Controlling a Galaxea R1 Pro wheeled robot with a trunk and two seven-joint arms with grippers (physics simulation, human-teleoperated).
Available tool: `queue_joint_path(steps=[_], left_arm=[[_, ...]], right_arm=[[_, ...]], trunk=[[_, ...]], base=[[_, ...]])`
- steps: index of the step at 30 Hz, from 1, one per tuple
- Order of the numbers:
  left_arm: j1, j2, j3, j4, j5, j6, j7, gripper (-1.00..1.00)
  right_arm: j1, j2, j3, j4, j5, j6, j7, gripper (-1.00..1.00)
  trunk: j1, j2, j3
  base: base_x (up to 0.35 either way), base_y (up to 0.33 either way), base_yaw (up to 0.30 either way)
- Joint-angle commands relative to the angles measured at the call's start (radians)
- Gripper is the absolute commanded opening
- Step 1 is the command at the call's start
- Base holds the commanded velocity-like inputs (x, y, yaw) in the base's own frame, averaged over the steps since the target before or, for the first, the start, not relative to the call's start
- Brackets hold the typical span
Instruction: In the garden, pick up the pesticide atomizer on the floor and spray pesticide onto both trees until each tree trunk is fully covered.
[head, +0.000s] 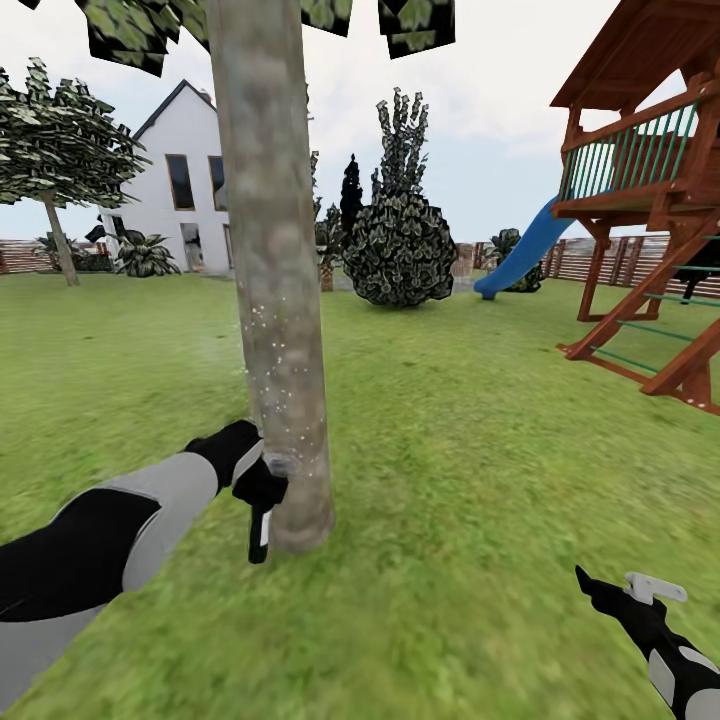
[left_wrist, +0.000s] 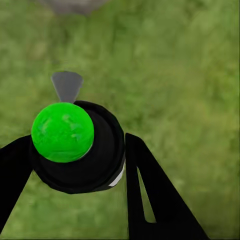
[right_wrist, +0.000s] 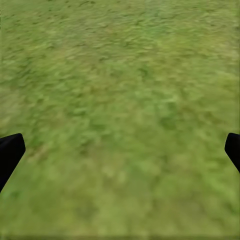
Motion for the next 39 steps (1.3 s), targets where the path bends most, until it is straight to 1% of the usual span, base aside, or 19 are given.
queue_joint_path(steps=[1,2,3,4,7,10,14,20,30,31,33,36,37,39], left_arm=[[0.037,-0.004,-0.001,-0.001,0.0,-0.034,0.0,-1.0],[0.057,-0.009,-0.001,-0.001,0.0,-0.051,0.0,-1.0],[0.085,-0.02,0.0,-0.002,0.0,-0.097,0.001,-1.0],[0.095,-0.024,-0.001,-0.001,0.001,-0.116,0.001,-1.0],[0.107,-0.029,-0.001,-0.003,0.0,-0.146,0.0,-1.0],[0.108,-0.032,0.0,-0.002,0.0,-0.195,0.0,-1.0],[0.11,-0.033,-0.001,-0.003,-0.001,-0.211,0.001,-1.0],[0.11,-0.033,-0.001,-0.002,-0.003,-0.214,0.002,-1.0],[0.11,-0.033,0.0,-0.005,-0.001,-0.215,0.002,-1.0],[0.11,-0.033,0.0,-0.005,0.0,-0.227,0.001,-1.0],[0.11,-0.033,0.001,-0.003,0.001,-0.291,0.001,-1.0],[0.112,-0.032,0.004,-0.001,0.002,-0.33,0.0,-1.0],[0.125,-0.031,0.004,-0.001,0.003,-0.353,0.001,-1.0],[0.14,-0.031,0.009,-0.002,0.003,-0.372,0.001,-1.0]], right_arm=[[0.0,0.0,0.0,0.0,0.0,0.0,0.0,1.0],[0.0,0.0,0.0,0.0,0.0,0.0,0.0,1.0],[0.0,0.0,0.0,0.0,0.0,0.0,0.0,1.0],[0.0,0.0,0.0,0.0,0.001,0.0,0.0,1.0],[0.0,0.0,0.0,0.0,0.0,0.0,0.0,1.0],[0.0,0.0,0.0,0.0,0.0,0.0,-0.001,1.0],[0.0,0.0,0.0,0.0,0.0,0.0,-0.001,1.0],[0.0,0.0,0.0,0.0,0.0,0.0,-0.002,1.0],[0.0,0.0,0.0,0.0,0.0,0.0,-0.002,1.0],[0.0,0.0,0.0,0.0,0.0,0.0,-0.002,1.0],[0.0,0.0,0.0,0.0,0.0,0.0,-0.002,1.0],[0.0,0.0,0.0,0.0,0.0,0.0,-0.003,1.0],[0.0,0.0,0.0,0.0,0.0,0.0,-0.003,1.0],[0.0,0.0,0.0,0.0,0.0,0.0,-0.003,1.0]], trunk=[[0.0,0.0,0.0],[0.0,0.0,0.0],[0.0,0.0,0.0],[0.0,0.0,0.0],[0.0,0.0,0.0],[0.0,0.0,0.0],[0.0,0.0,0.0],[0.0,0.0,0.0],[0.0,0.0,0.0],[0.0,0.0,0.0],[0.0,0.0,0.0],[0.0,0.0,0.0],[0.0,0.0,0.0],[0.0,0.0,0.0]], base=[[0.0,0.0,0.0],[0.0,0.0,0.005],[0.0,0.0,0.091],[0.0,0.0,0.168],[0.0,0.0,0.231],[0.0,-0.046,0.252],[0.0,-0.263,0.137],[0.0,-0.321,0.047],[0.0,-0.327,0.241],[0.0,-0.33,0.253],[0.0,-0.331,0.253],[0.0,-0.331,0.252],[0.0,-0.331,0.248],[0.0,-0.331,0.135]])
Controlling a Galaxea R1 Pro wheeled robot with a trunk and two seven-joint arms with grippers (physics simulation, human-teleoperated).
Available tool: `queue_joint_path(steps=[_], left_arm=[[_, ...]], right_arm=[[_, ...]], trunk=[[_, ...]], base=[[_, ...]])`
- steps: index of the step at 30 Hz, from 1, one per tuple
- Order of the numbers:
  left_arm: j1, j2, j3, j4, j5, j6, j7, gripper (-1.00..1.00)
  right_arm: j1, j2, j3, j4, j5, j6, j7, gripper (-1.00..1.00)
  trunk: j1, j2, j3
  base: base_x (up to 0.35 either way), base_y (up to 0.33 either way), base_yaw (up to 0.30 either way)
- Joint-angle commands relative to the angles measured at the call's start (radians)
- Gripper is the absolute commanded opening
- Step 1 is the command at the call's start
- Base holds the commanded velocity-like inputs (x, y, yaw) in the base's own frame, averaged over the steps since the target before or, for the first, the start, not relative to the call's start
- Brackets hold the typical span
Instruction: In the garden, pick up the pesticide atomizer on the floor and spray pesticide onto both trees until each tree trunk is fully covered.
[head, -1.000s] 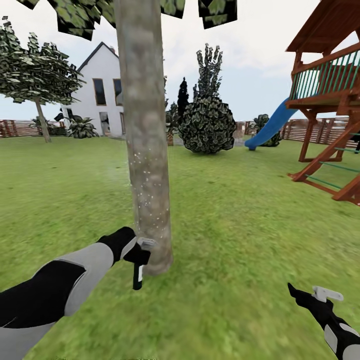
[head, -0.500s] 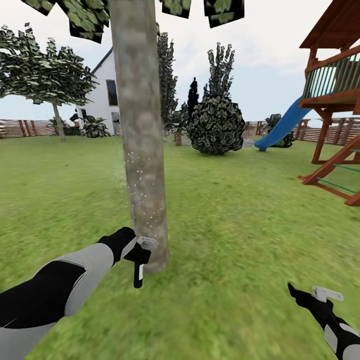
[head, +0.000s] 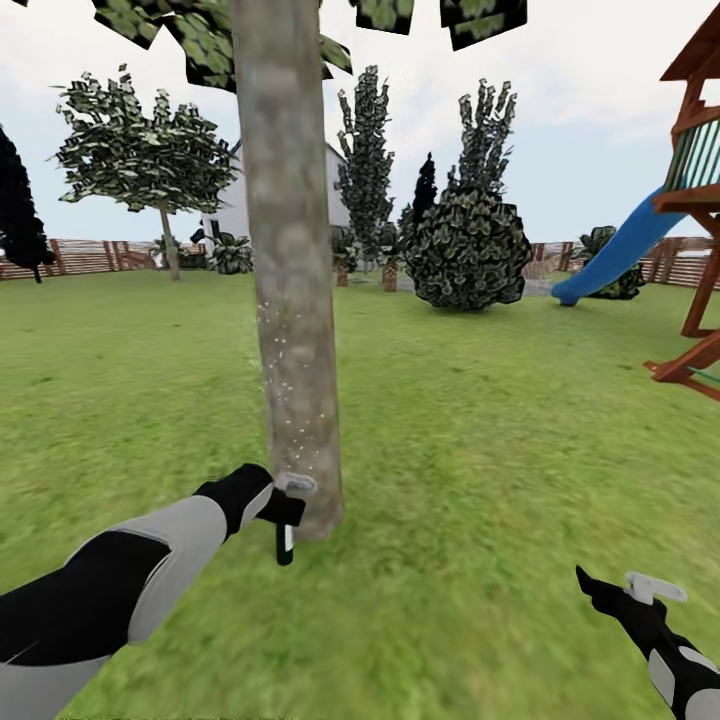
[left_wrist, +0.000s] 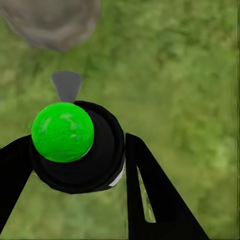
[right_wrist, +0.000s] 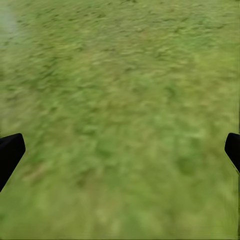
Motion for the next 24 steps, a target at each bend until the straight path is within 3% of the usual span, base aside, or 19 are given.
queue_joint_path(steps=[1,6,21,24], left_arm=[[0.003,0.0,0.006,0.0,0.0,-0.004,0.0,-1.0],[0.005,0.001,0.022,-0.002,0.0,-0.008,-0.001,-1.0],[0.005,0.001,0.023,-0.002,0.0,-0.009,-0.001,-1.0],[0.005,0.002,0.022,-0.002,0.045,-0.009,-0.001,-1.0]], right_arm=[[0.0,0.0,0.0,0.0,0.0,0.0,0.0,1.0],[0.0,0.0,0.0,0.0,0.0,0.0,0.001,1.0],[0.0,0.0,0.0,0.0,0.0,0.0,0.0,1.0],[0.0,0.0,0.0,0.0,0.0,0.0,0.0,1.0]], trunk=[[0.0,0.0,0.0],[0.0,0.0,0.0],[0.0,0.0,0.0],[0.0,0.0,0.0]], base=[[0.0,-0.331,0.047],[0.0,-0.331,0.074],[0.013,-0.332,0.25],[0.086,-0.332,0.254]])
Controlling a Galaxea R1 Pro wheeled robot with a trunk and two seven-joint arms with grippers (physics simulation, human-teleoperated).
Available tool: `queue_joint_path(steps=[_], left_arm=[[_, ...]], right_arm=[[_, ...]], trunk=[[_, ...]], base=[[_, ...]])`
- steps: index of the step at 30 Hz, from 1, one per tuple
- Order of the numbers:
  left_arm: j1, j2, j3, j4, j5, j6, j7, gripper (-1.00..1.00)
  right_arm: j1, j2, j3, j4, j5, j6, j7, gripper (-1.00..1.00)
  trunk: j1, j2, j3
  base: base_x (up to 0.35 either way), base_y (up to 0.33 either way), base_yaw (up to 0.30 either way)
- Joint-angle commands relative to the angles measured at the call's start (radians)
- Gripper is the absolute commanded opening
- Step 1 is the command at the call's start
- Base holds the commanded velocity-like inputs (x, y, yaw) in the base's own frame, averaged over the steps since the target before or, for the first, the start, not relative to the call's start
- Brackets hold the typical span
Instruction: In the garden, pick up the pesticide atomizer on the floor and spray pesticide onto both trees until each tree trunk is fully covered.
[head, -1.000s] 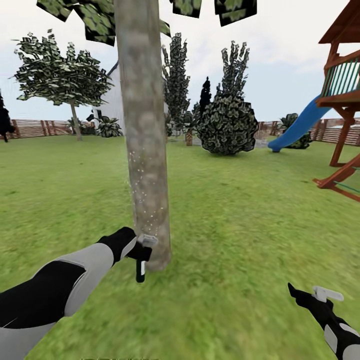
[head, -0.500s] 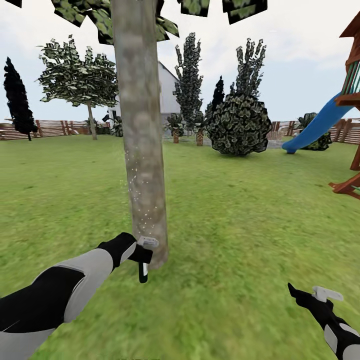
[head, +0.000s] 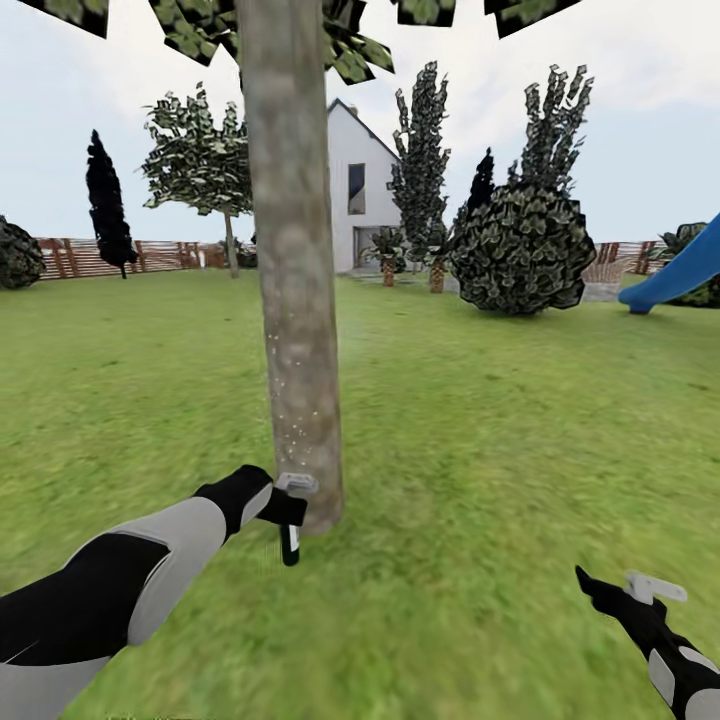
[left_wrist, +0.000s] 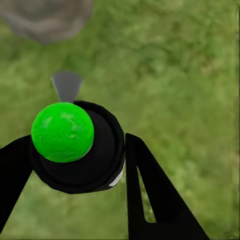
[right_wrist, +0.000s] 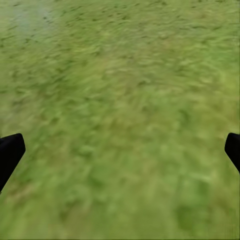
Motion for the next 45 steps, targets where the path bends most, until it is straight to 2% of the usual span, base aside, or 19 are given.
queue_joint_path(steps=[1,3,6,37,43,45], left_arm=[[0.0,0.0,-0.003,0.0,0.022,-0.001,0.0,-1.0],[0.0,0.0,-0.003,0.0,0.042,-0.001,0.0,-1.0],[0.0,-0.001,-0.004,0.0,0.049,-0.001,0.0,-1.0],[0.003,-0.003,-0.004,0.001,0.05,-0.001,0.001,-1.0],[0.005,-0.011,-0.006,-0.002,0.047,0.013,0.004,-1.0],[0.005,-0.012,-0.005,-0.003,0.045,0.036,0.004,-1.0]], right_arm=[[0.0,0.0,0.0,0.0,0.0,0.0,0.0,1.0],[0.0,0.0,0.0,0.0,0.0,0.0,0.0,1.0],[0.0,0.0,0.0,0.0,0.0,0.0,0.001,1.0],[0.0,0.0,0.0,0.0,0.0,0.0,0.001,1.0],[0.0,0.0,0.0,0.0,0.0,0.0,0.001,1.0],[0.0,0.0,0.0,0.0,0.0,0.0,0.0,1.0]], trunk=[[0.0,0.0,0.0],[0.0,0.0,0.0],[0.0,0.0,0.0],[0.0,0.0,0.0],[0.0,0.0,0.0],[0.0,0.0,0.0]], base=[[0.091,-0.332,0.254],[0.093,-0.332,0.254],[0.093,-0.332,0.254],[0.033,-0.339,0.251],[0.027,-0.342,0.181],[0.103,-0.342,0.148]])
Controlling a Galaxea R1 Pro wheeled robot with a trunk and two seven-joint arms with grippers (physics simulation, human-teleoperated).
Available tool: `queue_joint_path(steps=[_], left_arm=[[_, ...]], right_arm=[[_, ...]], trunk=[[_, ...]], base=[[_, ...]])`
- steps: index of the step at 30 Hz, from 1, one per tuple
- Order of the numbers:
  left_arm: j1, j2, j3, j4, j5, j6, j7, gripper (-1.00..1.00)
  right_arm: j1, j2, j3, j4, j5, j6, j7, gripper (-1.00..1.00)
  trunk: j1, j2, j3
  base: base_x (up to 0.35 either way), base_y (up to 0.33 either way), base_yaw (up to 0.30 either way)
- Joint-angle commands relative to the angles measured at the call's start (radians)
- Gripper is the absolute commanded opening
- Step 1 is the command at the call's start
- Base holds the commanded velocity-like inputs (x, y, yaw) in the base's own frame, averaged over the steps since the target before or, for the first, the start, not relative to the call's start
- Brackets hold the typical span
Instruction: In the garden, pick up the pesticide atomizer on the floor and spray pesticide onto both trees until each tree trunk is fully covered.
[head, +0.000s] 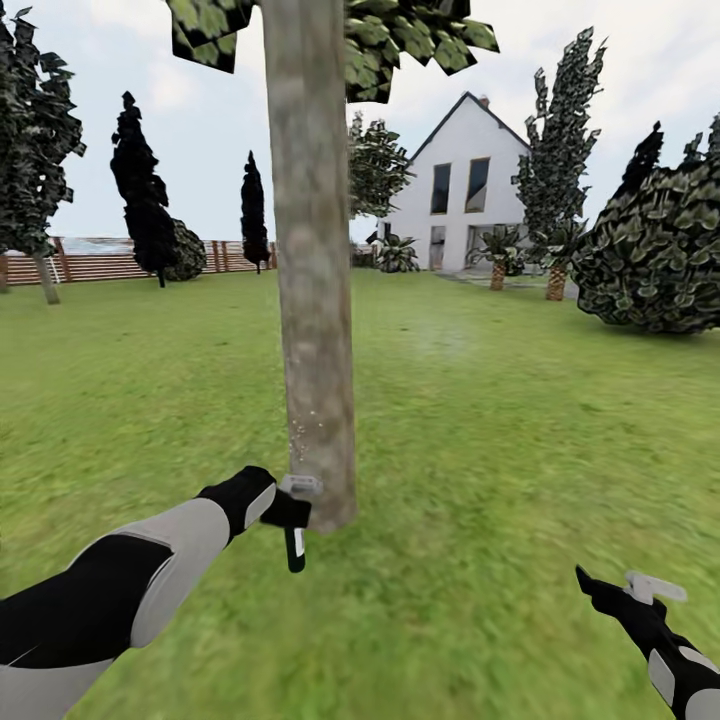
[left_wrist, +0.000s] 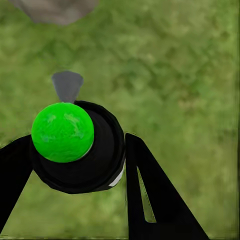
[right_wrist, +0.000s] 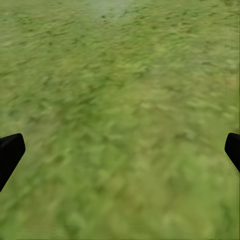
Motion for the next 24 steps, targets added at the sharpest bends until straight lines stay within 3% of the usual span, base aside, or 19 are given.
queue_joint_path(steps=[1,4,8,9,12,15,20,24], left_arm=[[-0.001,0.0,0.001,-0.008,0.0,0.025,0.0,-1.0],[0.0,0.0,0.001,-0.06,-0.001,0.084,0.001,-1.0],[-0.002,0.005,0.001,-0.224,-0.012,0.256,0.002,-1.0],[-0.002,0.005,0.001,-0.246,-0.027,0.284,0.003,-1.0],[-0.002,0.007,0.001,-0.311,-0.134,0.37,0.003,-1.0],[-0.004,0.01,0.003,-0.329,-0.178,0.389,0.002,-1.0],[-0.016,0.041,0.004,-0.332,-0.184,0.396,0.002,-1.0],[-0.081,0.048,0.004,-0.331,-0.182,0.4,0.002,-1.0]], right_arm=[[0.0,0.0,0.0,0.0,0.0,0.0,0.0,1.0],[0.0,0.0,0.0,0.0,0.0,0.0,0.0,1.0],[0.0,0.0,0.0,0.0,0.0,0.0,0.0,1.0],[0.0,0.0,0.0,0.0,0.0,0.0,0.0,1.0],[0.0,0.0,0.0,0.0,0.0,0.0,0.0,1.0],[0.0,0.0,0.0,0.0,0.0,0.0,0.0,1.0],[0.0,0.0,-0.001,0.0,0.0,0.0,-0.001,1.0],[0.0,0.0,0.0,0.0,0.0,0.0,-0.001,1.0]], trunk=[[0.0,0.0,0.0],[0.0,0.0,0.0],[0.0,0.0,0.0],[0.0,0.0,0.0],[0.0,0.0,0.0],[0.0,0.0,0.0],[0.0,0.0,0.0],[0.0,0.0,0.0]], base=[[0.117,-0.342,0.119],[0.127,-0.342,0.076],[0.133,-0.342,0.012],[0.134,-0.338,0.002],[0.073,-0.146,0.001],[0.01,-0.02,0.0],[0.001,-0.002,0.0],[0.0,0.0,0.0]])
